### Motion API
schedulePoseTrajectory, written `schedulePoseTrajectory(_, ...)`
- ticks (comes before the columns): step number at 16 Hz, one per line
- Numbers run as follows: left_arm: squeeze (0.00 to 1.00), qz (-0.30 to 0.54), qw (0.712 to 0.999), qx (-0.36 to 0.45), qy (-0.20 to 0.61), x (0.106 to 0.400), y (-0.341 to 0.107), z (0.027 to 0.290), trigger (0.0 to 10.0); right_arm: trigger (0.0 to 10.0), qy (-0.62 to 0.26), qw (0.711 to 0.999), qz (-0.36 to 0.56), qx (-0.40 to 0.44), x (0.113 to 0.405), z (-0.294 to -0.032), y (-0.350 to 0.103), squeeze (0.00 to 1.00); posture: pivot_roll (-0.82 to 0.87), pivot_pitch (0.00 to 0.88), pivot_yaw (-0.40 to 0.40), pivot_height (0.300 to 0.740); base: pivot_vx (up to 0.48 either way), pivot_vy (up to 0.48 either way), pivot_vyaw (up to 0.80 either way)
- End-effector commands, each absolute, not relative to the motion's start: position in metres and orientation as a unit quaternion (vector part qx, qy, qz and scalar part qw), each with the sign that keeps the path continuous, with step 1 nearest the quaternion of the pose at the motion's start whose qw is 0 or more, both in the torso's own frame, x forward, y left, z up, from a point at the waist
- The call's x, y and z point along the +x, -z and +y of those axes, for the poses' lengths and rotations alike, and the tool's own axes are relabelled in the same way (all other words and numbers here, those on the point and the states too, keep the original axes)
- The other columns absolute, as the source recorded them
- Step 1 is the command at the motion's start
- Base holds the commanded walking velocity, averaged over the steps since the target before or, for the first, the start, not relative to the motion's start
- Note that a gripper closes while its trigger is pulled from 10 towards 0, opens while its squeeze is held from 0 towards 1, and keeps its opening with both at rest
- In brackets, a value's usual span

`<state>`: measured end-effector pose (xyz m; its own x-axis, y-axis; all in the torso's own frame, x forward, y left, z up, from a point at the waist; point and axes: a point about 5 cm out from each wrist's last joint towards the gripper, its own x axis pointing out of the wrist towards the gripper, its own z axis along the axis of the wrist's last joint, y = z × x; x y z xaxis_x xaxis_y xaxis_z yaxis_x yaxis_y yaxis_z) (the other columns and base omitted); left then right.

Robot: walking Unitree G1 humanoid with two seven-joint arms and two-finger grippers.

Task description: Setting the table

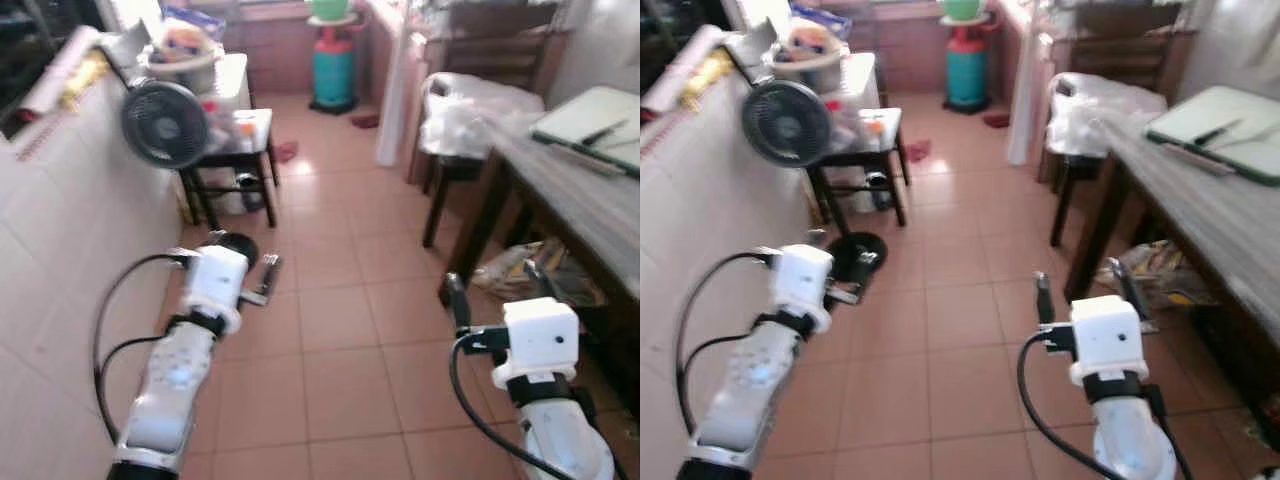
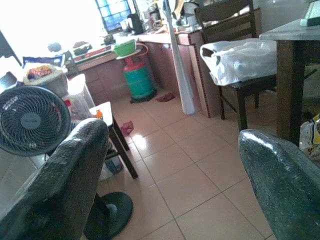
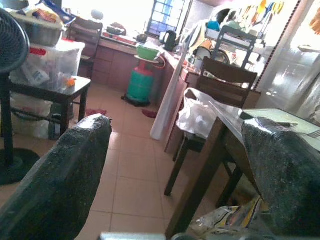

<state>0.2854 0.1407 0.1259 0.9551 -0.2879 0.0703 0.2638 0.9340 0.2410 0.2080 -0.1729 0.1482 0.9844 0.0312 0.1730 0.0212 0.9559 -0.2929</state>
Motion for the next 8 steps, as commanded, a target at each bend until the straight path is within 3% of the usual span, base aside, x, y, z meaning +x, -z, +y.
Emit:
schedulePoseTrajectory(1, 0.00, -0.057, 0.982, 0.128, 0.126, 0.2851, -0.1325, 0.1495, 10.0, 10.0, -0.005, 0.985, -0.101, -0.142, 0.2083, -0.1697, -0.1526, 0.00, 0.06, 0.033, 0.016, 0.740, 0.000, 0.480, 0.00)
schedulePoseTrajectory(8, 0.00, -0.036, 0.983, 0.131, 0.120, 0.2812, -0.1259, 0.1515, 10.0, 10.0, -0.012, 0.985, -0.099, -0.143, 0.2082, -0.1696, -0.1512, 0.00, 0.06, 0.037, 0.005, 0.740, 0.000, 0.461, 0.00)
